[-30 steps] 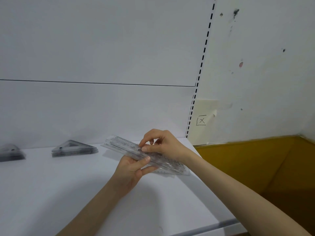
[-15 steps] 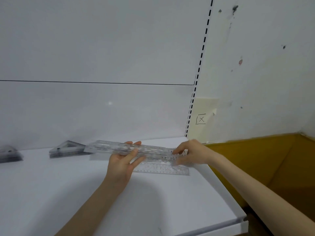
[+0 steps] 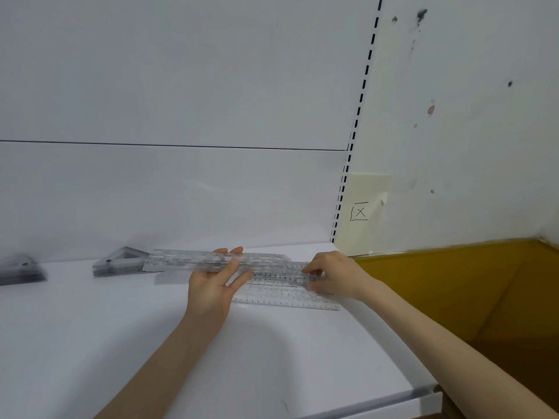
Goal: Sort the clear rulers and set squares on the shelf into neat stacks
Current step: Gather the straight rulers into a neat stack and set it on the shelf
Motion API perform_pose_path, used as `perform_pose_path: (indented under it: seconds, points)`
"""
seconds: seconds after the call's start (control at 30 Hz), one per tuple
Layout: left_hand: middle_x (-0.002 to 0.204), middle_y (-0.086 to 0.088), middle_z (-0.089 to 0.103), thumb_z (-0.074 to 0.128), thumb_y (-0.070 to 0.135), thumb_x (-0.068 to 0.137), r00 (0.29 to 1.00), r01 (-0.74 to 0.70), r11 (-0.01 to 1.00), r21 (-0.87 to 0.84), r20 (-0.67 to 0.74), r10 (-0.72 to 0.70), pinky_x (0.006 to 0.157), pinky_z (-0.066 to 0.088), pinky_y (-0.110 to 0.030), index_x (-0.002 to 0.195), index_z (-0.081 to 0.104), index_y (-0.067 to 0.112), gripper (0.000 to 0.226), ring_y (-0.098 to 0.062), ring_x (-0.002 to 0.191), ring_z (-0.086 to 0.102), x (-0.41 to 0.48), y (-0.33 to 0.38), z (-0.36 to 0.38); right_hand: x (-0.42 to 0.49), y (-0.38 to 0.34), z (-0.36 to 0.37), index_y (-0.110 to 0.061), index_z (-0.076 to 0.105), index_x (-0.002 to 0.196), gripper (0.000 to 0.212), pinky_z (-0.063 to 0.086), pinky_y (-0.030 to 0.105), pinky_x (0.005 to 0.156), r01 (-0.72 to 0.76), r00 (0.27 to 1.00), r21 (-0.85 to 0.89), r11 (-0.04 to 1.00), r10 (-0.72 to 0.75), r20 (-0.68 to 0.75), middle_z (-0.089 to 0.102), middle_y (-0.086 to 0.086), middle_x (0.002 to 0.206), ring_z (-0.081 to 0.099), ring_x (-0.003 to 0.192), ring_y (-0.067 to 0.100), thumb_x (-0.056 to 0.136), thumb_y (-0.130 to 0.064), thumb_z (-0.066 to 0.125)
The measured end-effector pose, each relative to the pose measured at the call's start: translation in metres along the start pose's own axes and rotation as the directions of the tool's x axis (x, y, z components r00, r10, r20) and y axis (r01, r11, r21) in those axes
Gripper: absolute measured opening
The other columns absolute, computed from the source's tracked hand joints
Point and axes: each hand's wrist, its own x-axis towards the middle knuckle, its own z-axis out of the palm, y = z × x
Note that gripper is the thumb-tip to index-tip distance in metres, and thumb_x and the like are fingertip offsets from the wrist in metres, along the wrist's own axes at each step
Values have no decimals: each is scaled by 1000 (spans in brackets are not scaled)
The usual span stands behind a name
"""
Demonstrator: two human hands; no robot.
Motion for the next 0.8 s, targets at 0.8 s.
perform_pose_path:
  seconds: [0.8]
  points:
    - [111,-15,68,77,9,67,942,139,987,84,297,-158,74,57,-34,103,55,4,43,-27,100,68,-13,-7,7,-30,-2,-57,-17,75,88,18,53,23,71,70,979,826,559,122,-165,73,12,92,63,73,11,92,-7,61]
